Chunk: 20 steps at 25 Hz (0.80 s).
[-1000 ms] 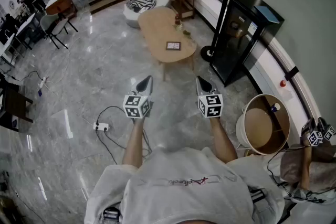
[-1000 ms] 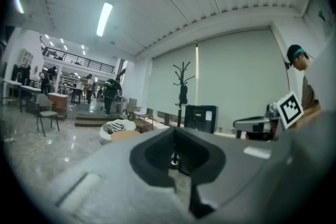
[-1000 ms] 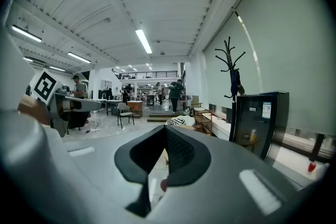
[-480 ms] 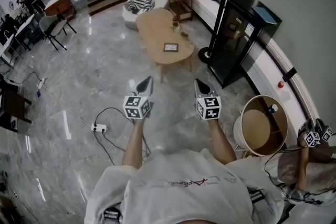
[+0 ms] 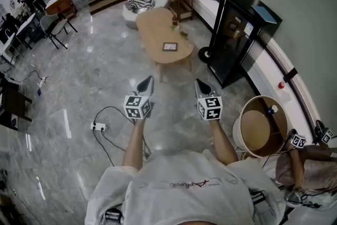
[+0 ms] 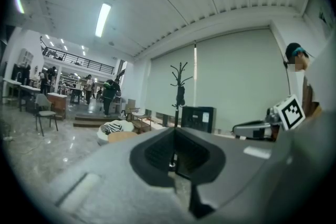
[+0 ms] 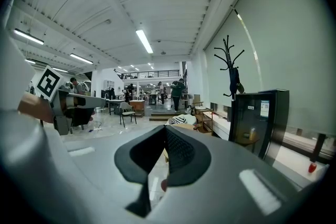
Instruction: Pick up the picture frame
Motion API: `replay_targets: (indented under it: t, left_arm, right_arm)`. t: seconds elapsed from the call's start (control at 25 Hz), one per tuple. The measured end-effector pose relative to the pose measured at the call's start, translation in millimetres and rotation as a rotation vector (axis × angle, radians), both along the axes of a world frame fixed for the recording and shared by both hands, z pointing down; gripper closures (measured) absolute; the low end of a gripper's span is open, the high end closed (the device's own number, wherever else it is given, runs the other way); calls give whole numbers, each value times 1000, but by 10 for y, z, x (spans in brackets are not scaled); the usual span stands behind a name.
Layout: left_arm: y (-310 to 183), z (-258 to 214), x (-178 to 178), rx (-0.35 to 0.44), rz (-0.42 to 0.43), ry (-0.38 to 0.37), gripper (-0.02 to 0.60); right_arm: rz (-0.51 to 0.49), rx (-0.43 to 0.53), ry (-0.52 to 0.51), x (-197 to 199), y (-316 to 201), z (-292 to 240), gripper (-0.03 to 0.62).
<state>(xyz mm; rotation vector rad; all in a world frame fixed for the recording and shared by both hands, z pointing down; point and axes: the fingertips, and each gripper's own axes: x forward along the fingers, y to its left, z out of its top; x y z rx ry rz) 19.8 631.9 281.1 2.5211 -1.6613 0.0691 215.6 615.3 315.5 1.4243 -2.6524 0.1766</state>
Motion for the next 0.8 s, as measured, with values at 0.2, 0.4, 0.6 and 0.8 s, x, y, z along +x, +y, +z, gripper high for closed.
replay_targets:
  t: [0.2, 0.4, 0.6, 0.8]
  left_arm:
    - [-2, 49, 96, -5, -16, 1, 581]
    - [-40, 142, 202, -16, -21, 5, 581]
    - [-139, 220, 283, -24, -16, 10, 581]
    - [-296, 250, 301, -28, -17, 4, 581]
  right_arm:
    - [-23, -9, 6, 77, -31, 64, 588]
    - [-38, -19, 17, 166, -82, 147, 588]
    - [-50, -20, 20, 198, -181, 199, 588]
    - [-53, -18, 17, 218, -351, 228, 588]
